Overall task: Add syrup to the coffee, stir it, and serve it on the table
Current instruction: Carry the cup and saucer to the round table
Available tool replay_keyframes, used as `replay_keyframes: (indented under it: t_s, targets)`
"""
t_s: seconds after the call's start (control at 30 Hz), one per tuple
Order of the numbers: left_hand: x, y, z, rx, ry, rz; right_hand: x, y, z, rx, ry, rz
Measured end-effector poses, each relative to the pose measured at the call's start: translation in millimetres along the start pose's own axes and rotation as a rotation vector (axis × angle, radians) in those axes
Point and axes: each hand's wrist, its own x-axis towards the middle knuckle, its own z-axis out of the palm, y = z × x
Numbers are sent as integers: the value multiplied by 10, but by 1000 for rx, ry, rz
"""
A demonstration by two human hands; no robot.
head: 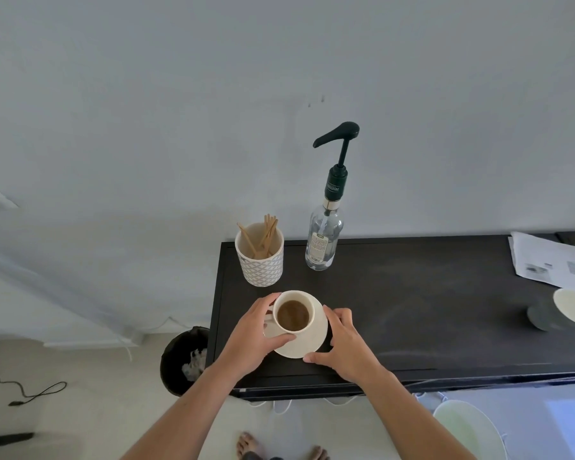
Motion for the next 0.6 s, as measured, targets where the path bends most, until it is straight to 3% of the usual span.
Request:
replay_keyframes:
  t_s: [0.3, 0.4, 0.5, 0.6]
  targets:
    - [47, -22, -50, -35, -63, -18, -13, -48, -11, 6, -32, 36]
    - [5, -38, -101, -60, 72, -81, -50, -121, -126, 42, -112, 66]
    - [-8, -53, -143, -110, 221, -267, -61, -141, -246, 159, -137, 146]
    - [16, -28, -175, -319, 207, -545, -60, -188, -306, 295, -83, 247]
